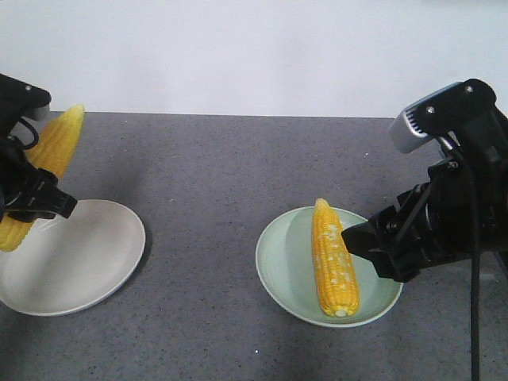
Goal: Distribute corn equally
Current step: 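Lower the left gripper's cob onto the cream plate and release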
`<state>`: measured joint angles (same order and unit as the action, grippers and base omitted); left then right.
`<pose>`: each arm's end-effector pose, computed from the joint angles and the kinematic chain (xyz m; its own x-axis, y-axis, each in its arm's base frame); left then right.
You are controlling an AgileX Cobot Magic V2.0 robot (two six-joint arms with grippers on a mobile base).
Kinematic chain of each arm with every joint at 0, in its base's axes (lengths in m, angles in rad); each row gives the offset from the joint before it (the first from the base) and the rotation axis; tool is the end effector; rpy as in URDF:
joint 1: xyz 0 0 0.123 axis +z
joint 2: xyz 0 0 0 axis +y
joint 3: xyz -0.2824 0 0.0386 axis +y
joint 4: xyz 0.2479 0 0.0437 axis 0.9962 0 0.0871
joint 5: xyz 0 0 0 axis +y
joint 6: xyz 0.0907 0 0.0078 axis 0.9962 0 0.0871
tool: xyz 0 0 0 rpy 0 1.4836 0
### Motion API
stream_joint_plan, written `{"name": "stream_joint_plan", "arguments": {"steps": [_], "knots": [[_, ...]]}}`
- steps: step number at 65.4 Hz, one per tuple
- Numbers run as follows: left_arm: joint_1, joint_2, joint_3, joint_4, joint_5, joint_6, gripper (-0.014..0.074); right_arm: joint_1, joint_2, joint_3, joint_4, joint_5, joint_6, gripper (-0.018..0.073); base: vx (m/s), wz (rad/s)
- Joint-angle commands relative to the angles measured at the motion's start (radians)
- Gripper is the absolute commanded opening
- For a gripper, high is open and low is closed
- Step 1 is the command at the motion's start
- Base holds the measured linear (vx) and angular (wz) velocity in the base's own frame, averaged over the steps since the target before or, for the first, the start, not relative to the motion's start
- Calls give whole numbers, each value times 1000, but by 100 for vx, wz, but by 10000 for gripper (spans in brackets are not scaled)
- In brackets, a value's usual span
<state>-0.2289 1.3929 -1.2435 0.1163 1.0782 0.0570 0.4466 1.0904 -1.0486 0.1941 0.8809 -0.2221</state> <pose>0.2724 -0.0539 0.3318 -0.8578 0.3142 -0.4068 0.2817 0.9493 0.1392 0.1873 0.1047 0.3583 -0.6096 -0.3988 -0.6851 -0.5802 0.8133 0.0428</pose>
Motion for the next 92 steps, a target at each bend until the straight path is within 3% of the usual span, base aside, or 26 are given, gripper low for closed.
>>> {"name": "stream_joint_plan", "arguments": {"steps": [1, 17, 38, 53, 76, 92], "knots": [[31, 27, -32, -1, -7, -12, 354, 2, -17, -25, -2, -55, -12, 568, 0, 0], [66, 148, -32, -29, 24, -12, 354, 2, -17, -25, -1, -54, -12, 568, 0, 0], [66, 254, -32, -72, -70, -13, 354, 2, -17, -25, 1, -56, -12, 568, 0, 0], [66, 310, -32, -71, -70, -13, 358, 2, -17, -25, 0, -56, -12, 568, 0, 0], [66, 315, -32, -71, -68, -11, 580, 2, -17, -25, 1, -56, -12, 568, 0, 0], [66, 232, -33, -72, -101, 9, 587, 2, -17, -25, 2, -52, -12, 568, 0, 0]]}}
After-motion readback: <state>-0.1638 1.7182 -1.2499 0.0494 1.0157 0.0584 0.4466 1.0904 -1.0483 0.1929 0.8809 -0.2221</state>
